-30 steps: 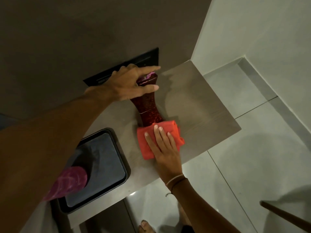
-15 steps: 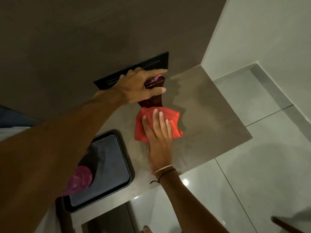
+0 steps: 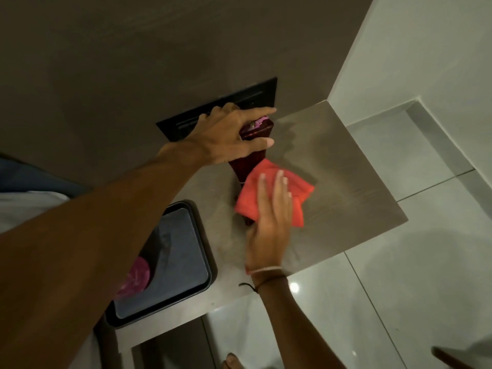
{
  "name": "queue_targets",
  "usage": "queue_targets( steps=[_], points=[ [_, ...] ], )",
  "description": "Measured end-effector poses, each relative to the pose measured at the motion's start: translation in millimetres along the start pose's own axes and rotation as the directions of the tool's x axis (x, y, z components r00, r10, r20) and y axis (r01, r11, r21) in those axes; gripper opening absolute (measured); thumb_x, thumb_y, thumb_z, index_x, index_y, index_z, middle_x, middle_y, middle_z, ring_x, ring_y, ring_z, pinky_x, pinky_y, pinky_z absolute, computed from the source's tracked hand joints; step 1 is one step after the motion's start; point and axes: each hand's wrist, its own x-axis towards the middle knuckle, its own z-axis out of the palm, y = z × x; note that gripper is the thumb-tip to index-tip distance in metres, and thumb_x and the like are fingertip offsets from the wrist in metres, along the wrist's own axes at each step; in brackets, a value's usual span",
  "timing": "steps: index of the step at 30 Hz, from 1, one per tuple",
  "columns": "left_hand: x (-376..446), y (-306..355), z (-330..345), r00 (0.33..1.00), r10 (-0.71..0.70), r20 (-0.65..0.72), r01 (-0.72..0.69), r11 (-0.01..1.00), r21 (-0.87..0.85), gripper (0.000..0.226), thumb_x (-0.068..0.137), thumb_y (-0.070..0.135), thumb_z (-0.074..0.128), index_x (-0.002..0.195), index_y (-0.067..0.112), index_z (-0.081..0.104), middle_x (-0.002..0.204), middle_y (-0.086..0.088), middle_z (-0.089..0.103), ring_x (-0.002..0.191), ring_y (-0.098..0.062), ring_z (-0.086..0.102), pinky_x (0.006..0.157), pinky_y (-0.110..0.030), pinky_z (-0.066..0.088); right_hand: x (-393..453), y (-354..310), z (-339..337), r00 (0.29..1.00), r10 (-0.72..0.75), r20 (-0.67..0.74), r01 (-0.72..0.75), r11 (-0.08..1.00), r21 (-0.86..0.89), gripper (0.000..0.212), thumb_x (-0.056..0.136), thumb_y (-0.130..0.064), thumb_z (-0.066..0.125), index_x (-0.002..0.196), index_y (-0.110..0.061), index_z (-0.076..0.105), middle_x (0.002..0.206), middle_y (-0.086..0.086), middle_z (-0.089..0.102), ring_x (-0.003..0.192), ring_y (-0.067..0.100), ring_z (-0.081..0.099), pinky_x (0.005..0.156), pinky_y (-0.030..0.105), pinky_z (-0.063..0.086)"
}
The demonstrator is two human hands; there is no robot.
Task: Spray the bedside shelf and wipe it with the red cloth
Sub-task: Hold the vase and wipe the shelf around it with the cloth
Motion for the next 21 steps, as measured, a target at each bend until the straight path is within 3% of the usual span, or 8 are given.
queue_targets(
  steps=[2, 6, 12, 15, 18, 21],
  points=[
    [0, -1, -1, 1.0, -0.008, 0.002, 0.008, 1.0, -0.017, 0.071, 0.088, 0.069, 0.053, 0.153, 0.058, 0.027, 0.151, -0.014, 0.046, 0.144, -0.038, 0.039, 0.119, -0.066, 0.026, 0, -4, 12, 0.996, -0.051, 0.079, 0.062, 0.989, -0.136, 0.059, 0.097, -0.026, 0.03, 0.154, -0.01, 0.035, 0.163, 0.018, 0.032, 0.154, 0.034, 0.023, 0.127, 0.046, 0.01],
    [1, -5, -1, 1.0, -0.018, 0.004, 0.018, 0.999, -0.033, 0.071, 0.087, 0.07, 0.053, 0.153, 0.058, 0.027, 0.151, -0.015, 0.045, 0.143, -0.039, 0.039, 0.117, -0.068, 0.028, 1, 14, 16, 0.986, -0.128, 0.11, 0.151, 0.962, -0.23, 0.058, 0.099, -0.025, 0.029, 0.155, -0.014, 0.032, 0.163, 0.017, 0.032, 0.153, 0.033, 0.024, 0.13, 0.039, 0.0],
    [3, -5, -4, 0.999, -0.025, 0.026, 0.027, 0.997, -0.076, 0.072, 0.084, 0.07, 0.054, 0.151, 0.059, 0.029, 0.148, -0.015, 0.047, 0.141, -0.037, 0.041, 0.115, -0.067, 0.033, -22, 59, -1, 0.885, -0.339, 0.32, 0.442, 0.827, -0.348, 0.06, 0.095, -0.013, 0.049, 0.154, -0.016, 0.039, 0.163, 0.014, 0.035, 0.152, 0.033, 0.027, 0.123, 0.049, 0.026],
    [2, -4, -3, 1.0, -0.007, 0.029, 0.009, 0.999, -0.047, 0.071, 0.085, 0.07, 0.054, 0.151, 0.061, 0.028, 0.145, -0.013, 0.048, 0.138, -0.035, 0.043, 0.113, -0.066, 0.034, -51, 77, -16, 0.849, -0.391, 0.355, 0.505, 0.798, -0.329, 0.059, 0.092, -0.008, 0.058, 0.149, -0.014, 0.048, 0.159, 0.013, 0.041, 0.148, 0.032, 0.037, 0.119, 0.05, 0.038],
    [1, -2, -3, 0.999, -0.011, 0.034, 0.012, 0.999, -0.036, 0.071, 0.087, 0.069, 0.055, 0.151, 0.06, 0.027, 0.147, -0.013, 0.047, 0.14, -0.035, 0.041, 0.115, -0.067, 0.032, -60, 83, -35, 0.863, -0.335, 0.377, 0.428, 0.883, -0.195, 0.06, 0.075, 0.0, 0.075, 0.133, -0.013, 0.066, 0.149, 0.011, 0.055, 0.138, 0.033, 0.052, 0.124, 0.047, 0.031],
    [0, -4, -5, 0.999, -0.04, 0.015, 0.041, 0.997, -0.059, 0.07, 0.089, 0.064, 0.058, 0.153, 0.058, 0.029, 0.149, -0.014, 0.047, 0.142, -0.035, 0.04, 0.117, -0.067, 0.03, -56, 78, -57, 0.943, -0.006, 0.334, -0.026, 0.995, 0.092, 0.053, 0.077, 0.001, 0.063, 0.127, -0.016, 0.07, 0.152, 0.0, 0.051, 0.139, 0.028, 0.051, 0.124, 0.037, 0.03]
  ],
)
